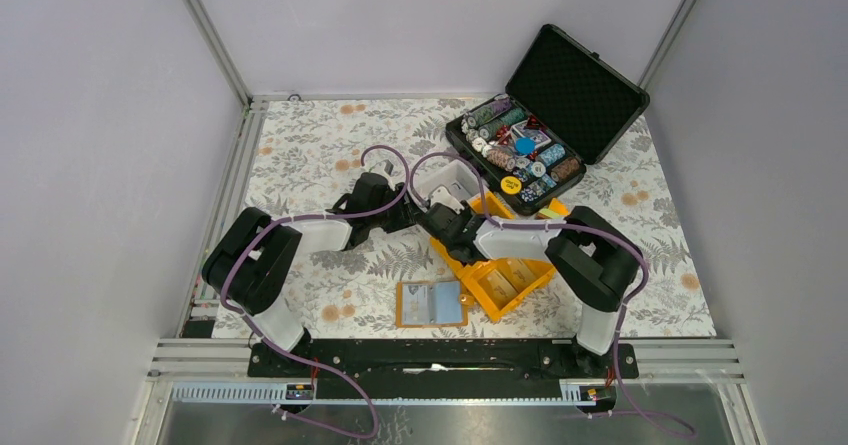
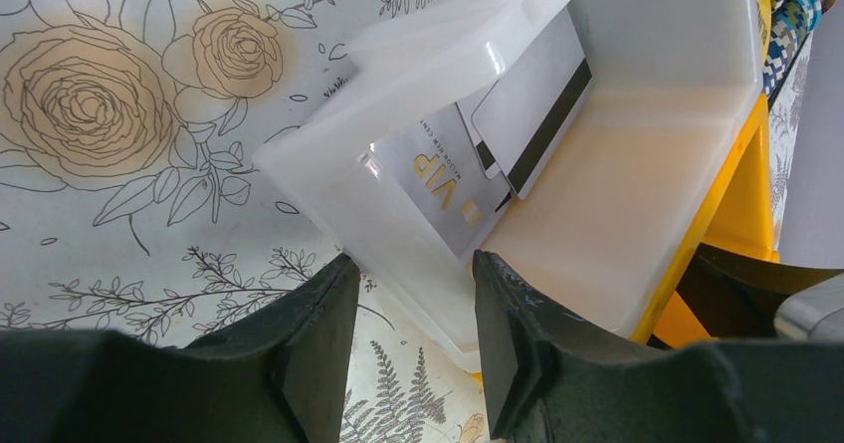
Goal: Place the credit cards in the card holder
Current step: Pick up the credit card from the storage box.
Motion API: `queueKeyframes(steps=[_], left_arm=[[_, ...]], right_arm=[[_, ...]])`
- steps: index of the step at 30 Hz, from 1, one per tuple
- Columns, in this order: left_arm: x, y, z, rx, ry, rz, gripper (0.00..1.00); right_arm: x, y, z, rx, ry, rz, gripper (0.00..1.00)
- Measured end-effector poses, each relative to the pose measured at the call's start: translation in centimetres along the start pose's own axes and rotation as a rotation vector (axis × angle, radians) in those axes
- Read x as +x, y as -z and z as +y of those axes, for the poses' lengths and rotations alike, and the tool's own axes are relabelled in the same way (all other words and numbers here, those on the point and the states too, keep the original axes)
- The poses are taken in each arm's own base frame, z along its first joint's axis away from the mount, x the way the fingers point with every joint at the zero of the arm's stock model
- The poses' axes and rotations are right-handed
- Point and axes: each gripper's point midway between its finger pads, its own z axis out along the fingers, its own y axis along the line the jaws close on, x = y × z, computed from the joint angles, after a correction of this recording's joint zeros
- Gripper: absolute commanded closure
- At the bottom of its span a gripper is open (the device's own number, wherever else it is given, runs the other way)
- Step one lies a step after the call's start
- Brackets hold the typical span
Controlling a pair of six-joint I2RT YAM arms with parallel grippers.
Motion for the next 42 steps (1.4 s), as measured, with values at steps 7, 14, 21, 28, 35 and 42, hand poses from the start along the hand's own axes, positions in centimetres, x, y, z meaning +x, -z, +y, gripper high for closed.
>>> queueKeyframes(steps=[7,14,21,28,35,42], left_arm=[[-0.1,0.0,0.1,-0.004,0.0,-0.005,0.82],[-0.1,0.0,0.1,-0.005,0.0,-0.006,0.82],[-0.1,0.0,0.1,-0.005,0.0,-0.006,0.82],[-0.1,0.0,0.1,-0.005,0.0,-0.006,0.82],[-0.1,0.0,0.1,-0.005,0.0,-0.006,0.82],[-0.1,0.0,0.1,-0.005,0.0,-0.006,0.82]], right_arm=[[0.1,-0.2,0.1,0.053,0.025,-0.008,0.65],[0.3,0.0,-0.6,0.112,0.046,-0.006,0.69],[0.4,0.2,-1.2,0.128,0.039,0.0,0.74],[0.6,0.0,-1.7,0.106,0.002,0.016,0.73],[-2.0,1.0,-2.4,-0.062,-0.162,-0.051,0.64],[-2.1,0.6,-1.0,-0.131,-0.161,-0.049,0.6]])
